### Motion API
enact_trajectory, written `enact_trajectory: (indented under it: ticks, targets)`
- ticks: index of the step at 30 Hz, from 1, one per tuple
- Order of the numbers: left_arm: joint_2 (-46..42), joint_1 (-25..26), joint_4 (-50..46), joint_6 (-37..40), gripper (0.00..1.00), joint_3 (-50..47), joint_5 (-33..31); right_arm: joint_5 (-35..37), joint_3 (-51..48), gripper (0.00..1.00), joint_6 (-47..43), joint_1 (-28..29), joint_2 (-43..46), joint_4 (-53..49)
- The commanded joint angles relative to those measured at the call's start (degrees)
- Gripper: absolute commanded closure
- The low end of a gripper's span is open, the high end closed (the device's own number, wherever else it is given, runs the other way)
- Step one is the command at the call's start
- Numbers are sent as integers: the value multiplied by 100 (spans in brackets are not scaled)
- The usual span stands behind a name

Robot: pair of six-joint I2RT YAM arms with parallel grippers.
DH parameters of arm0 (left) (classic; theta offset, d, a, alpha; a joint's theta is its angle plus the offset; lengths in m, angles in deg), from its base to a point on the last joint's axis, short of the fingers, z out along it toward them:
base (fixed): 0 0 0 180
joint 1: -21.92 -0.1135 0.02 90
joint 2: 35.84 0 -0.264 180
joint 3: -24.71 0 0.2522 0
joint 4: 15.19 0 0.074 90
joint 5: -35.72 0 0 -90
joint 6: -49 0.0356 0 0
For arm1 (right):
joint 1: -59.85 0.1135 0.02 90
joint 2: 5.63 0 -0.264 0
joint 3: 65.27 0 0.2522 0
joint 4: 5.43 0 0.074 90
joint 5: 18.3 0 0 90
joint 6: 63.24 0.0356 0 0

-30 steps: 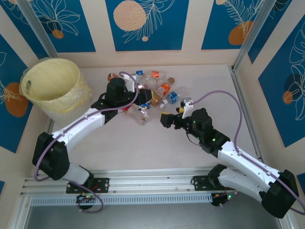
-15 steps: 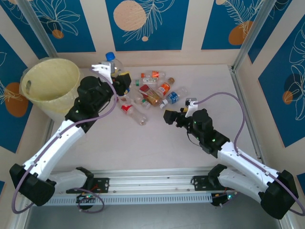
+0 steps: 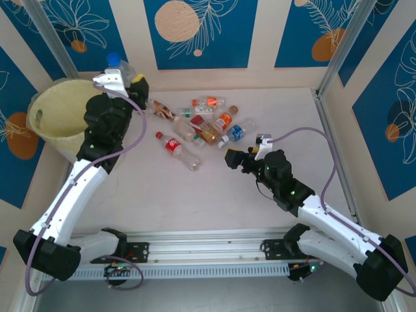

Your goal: Put the plastic bottles in the bin

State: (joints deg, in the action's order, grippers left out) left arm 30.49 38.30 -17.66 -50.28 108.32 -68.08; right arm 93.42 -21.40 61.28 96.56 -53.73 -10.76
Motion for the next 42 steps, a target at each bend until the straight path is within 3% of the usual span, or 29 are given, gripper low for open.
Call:
enact_trajectory:
  ticks: [1, 12, 17, 25, 31, 34, 38, 42]
  targets:
    - [-76, -364, 454, 16, 57, 40, -354, 263, -97, 0, 125, -49, 158, 144]
    - [110, -1388, 838, -303, 57, -181, -952, 195, -94, 0, 204, -134, 210, -63]
    - [231, -1787, 1262, -1186, 59, -665, -1295, 147, -106, 1, 266, -172, 211, -76]
    - [674, -2028, 1708, -1603, 53, -931, -2122, 36, -82, 0, 282, -209, 189, -137]
    - [565, -2280, 1010, -2182, 54, -451, -1031, 30, -22, 0, 273, -242, 169, -211]
    - [590, -2287, 753, -1943, 55, -56, -896, 15, -23, 0, 290, -267, 114, -156]
    - [823, -2421, 743, -1211, 55, 225, -1540, -104, 26, 0, 296, -290, -18, -152]
    - [1156, -2619, 500, -979, 56, 360, -1602, -166, 73, 1, 283, -302, -150, -155]
